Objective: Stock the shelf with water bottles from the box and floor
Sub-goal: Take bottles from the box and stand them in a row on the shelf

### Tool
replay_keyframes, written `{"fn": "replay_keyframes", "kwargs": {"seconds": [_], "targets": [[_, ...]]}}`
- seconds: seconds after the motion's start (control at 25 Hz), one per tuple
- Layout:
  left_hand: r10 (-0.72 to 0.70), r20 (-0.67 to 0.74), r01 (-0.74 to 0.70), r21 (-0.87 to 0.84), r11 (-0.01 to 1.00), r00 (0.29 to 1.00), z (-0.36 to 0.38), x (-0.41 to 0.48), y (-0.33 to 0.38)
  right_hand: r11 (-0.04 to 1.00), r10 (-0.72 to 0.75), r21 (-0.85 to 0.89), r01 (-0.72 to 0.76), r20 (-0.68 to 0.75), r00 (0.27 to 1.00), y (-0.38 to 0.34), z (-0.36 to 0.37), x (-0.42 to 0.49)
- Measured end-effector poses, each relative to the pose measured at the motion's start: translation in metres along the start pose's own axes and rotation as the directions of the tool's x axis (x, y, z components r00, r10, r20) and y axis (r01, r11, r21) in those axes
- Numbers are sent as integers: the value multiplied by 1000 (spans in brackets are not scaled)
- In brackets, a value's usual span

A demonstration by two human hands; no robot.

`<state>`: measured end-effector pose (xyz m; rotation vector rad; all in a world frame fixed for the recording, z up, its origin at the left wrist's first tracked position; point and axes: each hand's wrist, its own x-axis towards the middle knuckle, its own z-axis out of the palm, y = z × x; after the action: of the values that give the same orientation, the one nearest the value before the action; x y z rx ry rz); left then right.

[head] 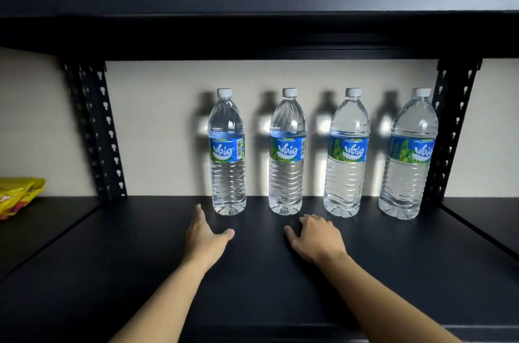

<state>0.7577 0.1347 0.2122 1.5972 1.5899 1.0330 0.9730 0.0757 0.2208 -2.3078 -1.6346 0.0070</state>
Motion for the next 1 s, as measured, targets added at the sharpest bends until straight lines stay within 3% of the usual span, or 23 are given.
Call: {"fn": "replay_keyframes", "kwargs": {"seconds": [0.2, 0.32, 0.4, 0.52, 0.6, 0.64, 0.72, 0.8, 0.84, 0.92, 1.0], "targets": [[204, 50, -210, 187, 960, 978, -32, -85, -24, 998, -61, 36, 60, 38, 997, -5, -4, -58], [455, -96, -412, 292, 863, 885, -37, -151, -54, 985, -156, 77, 155, 6, 988, -5, 1, -114], [506, -146, -456, 277, 846, 850, -30, -196, -81, 963, -228, 118, 241, -114, 967, -3, 11, -151], [364, -142, -332, 207, 920, 921, -4, -261, -136, 898, -280, 244, 366, -325, 903, 6, 36, -209], [23, -85, -8, 175, 985, 996, 16, -302, -168, 878, -252, 308, 367, -355, 900, 13, 60, -242], [-196, -46, 201, 150, 968, 980, 29, -318, -186, 884, -241, 324, 337, -303, 922, 16, 73, -256], [-567, 67, 567, 32, 823, 821, 65, -335, -247, 921, -243, 292, 259, -90, 966, 21, 106, -277], [-776, 160, 793, -111, 599, 610, 104, -345, -315, 961, -238, 188, 203, 187, 953, 27, 144, -287], [-836, 208, 862, -123, 492, 507, 125, -352, -345, 972, -227, 139, 191, 329, 917, 31, 164, -289], [-882, 324, 940, -120, 320, 342, 138, -366, -340, 977, -209, 77, 201, 564, 799, 39, 204, -291], [-881, 438, 984, -83, 159, 180, 140, -372, -308, 976, -187, 49, 212, 689, 700, 46, 239, -290]]}}
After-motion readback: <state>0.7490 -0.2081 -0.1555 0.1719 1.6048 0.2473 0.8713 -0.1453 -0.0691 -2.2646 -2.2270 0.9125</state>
